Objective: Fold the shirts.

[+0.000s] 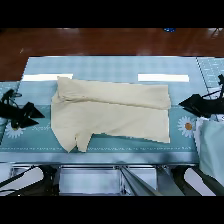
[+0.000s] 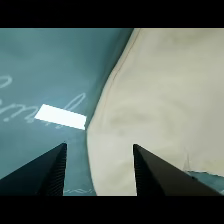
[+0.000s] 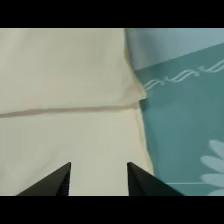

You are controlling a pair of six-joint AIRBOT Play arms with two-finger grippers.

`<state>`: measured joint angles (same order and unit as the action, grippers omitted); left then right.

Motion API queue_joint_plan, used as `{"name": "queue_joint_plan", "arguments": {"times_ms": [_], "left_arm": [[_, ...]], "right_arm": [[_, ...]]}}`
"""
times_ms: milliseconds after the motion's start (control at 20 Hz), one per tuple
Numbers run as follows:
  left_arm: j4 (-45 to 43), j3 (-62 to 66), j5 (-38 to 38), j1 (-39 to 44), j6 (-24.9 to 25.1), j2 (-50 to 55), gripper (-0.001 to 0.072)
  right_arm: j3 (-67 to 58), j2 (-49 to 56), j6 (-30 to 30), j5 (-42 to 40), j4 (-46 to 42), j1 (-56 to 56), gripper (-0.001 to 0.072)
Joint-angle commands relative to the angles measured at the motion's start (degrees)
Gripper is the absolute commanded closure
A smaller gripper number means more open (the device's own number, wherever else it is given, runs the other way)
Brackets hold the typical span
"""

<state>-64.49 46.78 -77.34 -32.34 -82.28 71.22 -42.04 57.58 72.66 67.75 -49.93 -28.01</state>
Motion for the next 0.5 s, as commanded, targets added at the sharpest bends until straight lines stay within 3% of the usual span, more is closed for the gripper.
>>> {"name": "queue_joint_plan", "arguments": {"times_ms": [0, 150, 450], "left_arm": [[4.6, -14.1, 3.3, -4.8, 4.3, -6.3, 0.0205], [5.1, -19.8, 5.9, -4.2, 4.7, -6.3, 0.0205], [17.4, -27.0, 17.4, 0.1, 8.0, -6.1, 0.0206]], "right_arm": [[12.2, -7.5, -6.2, -2.4, 12.1, -0.3, 0.0298], [14.4, -8.4, -6.9, -1.7, 12.3, -0.3, 0.0298], [14.5, -8.4, -6.4, -1.6, 15.2, -0.3, 0.0298]]}}
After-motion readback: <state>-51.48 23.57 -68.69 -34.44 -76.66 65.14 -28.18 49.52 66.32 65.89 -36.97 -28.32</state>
